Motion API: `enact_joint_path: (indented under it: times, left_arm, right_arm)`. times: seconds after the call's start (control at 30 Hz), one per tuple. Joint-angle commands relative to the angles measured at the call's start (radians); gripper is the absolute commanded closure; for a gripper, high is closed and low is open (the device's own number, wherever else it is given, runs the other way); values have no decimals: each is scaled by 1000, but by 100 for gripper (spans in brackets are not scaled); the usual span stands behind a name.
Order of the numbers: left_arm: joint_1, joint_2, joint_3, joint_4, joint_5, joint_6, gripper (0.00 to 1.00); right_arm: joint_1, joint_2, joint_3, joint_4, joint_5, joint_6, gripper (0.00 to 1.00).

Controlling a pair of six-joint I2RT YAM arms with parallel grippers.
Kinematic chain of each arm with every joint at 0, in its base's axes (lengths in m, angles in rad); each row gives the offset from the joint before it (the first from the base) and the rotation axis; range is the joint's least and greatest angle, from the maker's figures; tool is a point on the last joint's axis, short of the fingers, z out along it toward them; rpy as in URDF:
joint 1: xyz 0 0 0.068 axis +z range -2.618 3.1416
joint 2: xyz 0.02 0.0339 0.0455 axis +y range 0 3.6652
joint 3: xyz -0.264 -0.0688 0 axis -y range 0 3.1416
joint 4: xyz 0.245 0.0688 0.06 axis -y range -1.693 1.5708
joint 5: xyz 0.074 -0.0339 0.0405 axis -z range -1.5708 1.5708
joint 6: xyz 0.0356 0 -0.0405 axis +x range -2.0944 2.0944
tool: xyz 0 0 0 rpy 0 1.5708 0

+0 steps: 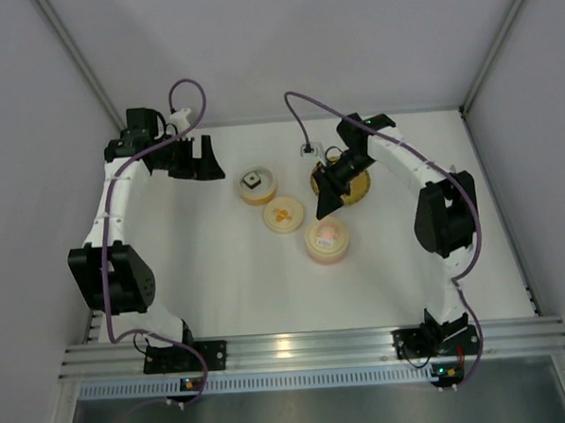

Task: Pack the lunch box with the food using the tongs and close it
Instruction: Close the box lid on the packing box, then pick up the box lid from the center of the board.

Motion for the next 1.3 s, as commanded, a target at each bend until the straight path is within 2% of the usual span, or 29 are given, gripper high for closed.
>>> enact_joint_path:
  times: [0.0,0.03,0.07,0.1,0.13,0.2,0.23,0.27,0.3,0.37,0.5,0.7,0.93,1.27]
  left_arm:
    - [0,71,173,-64,-130,-11,2]
    - [-12,80,195,-102,-118,-20,2]
    - [-28,71,186,-102,-126,-34,2]
    - [-69,61,169,-70,-161,-62,2]
    - [-142,30,124,-44,-266,-80,2]
    - [-222,11,83,-4,-377,-170,2]
    - [-303,14,71,17,-442,-206,2]
    - [-345,22,60,17,-590,-278,2]
    - [-418,33,59,13,-637,-306,2]
    - [-478,68,45,4,-792,-403,2]
    - [-563,131,39,-6,-885,-550,2]
    - [-594,264,85,-24,-816,-620,5]
    - [-601,419,164,-65,-693,-636,11]
    - [-598,476,218,25,-658,-692,19]
  right_arm:
    - [-8,-164,135,-20,-102,65,37]
    - [-11,-209,144,8,-96,96,30]
    - [-14,-233,140,40,-91,125,18]
    - [-20,-282,123,98,-75,174,10]
    - [-23,-307,111,129,-56,199,1]
    - [-29,-386,42,198,19,265,1]
    - [-32,-413,14,265,52,283,1]
    - [-43,-440,-16,294,117,308,1]
    - [-48,-498,-83,327,155,325,1]
    - [-70,-555,-148,416,267,364,1]
    - [-124,-684,-285,468,330,378,1]
    - [-176,-757,-381,460,324,377,1]
    - [-187,-757,-408,453,323,371,1]
    - [-222,-777,-457,444,318,346,1]
